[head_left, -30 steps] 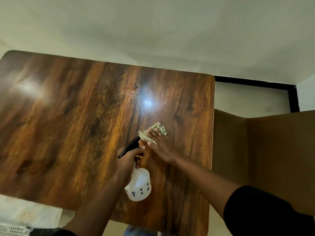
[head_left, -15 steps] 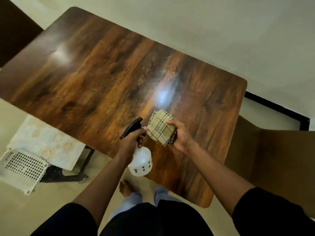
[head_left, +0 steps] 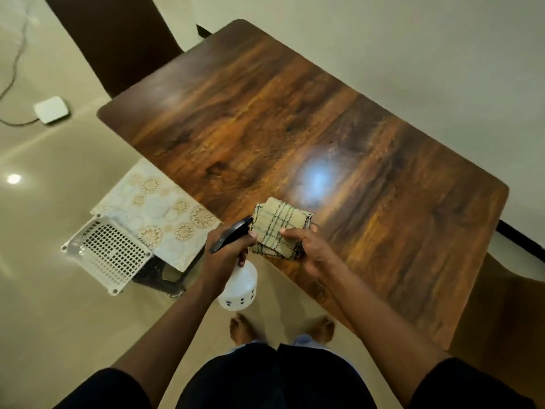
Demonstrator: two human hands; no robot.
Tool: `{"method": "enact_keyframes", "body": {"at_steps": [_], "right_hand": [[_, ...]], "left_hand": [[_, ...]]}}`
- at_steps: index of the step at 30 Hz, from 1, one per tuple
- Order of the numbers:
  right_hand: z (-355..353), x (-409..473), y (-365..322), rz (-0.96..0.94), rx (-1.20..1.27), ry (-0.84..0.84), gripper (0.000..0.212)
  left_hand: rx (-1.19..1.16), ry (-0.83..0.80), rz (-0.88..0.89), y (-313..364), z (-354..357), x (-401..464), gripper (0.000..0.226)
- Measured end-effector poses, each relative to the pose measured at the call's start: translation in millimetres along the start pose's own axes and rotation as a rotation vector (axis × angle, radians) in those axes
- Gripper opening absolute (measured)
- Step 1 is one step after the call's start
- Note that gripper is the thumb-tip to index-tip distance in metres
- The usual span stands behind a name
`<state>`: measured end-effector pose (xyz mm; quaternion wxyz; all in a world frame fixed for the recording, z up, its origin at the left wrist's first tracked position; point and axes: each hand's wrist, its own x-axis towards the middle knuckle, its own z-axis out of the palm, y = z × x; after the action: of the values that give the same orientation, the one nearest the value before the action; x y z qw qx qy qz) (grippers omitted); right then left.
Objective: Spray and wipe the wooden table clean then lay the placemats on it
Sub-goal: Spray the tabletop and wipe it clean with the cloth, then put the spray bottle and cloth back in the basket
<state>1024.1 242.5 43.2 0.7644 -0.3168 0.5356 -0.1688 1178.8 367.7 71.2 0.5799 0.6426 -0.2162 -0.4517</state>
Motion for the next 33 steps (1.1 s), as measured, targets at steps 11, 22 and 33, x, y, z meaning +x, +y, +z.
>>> {"method": "enact_keyframes", "body": {"at_steps": [11, 22, 33], "right_hand": [[129, 13, 24, -0.004, -0.266, -0.107, 0.037], [237, 80, 50, 0.024, -0.478, -0.301, 0.022], [322, 166, 56, 0.017, -0.771, -0.473, 0.023]], "left_hand": [[-0.123, 0.309, -0.047, -8, -108, -23, 0.024], [-0.162, 0.548, 0.017, -34, -193, 7, 0.036], [-0.214, 0.805, -0.017, -74, -268, 59, 0.041]]}}
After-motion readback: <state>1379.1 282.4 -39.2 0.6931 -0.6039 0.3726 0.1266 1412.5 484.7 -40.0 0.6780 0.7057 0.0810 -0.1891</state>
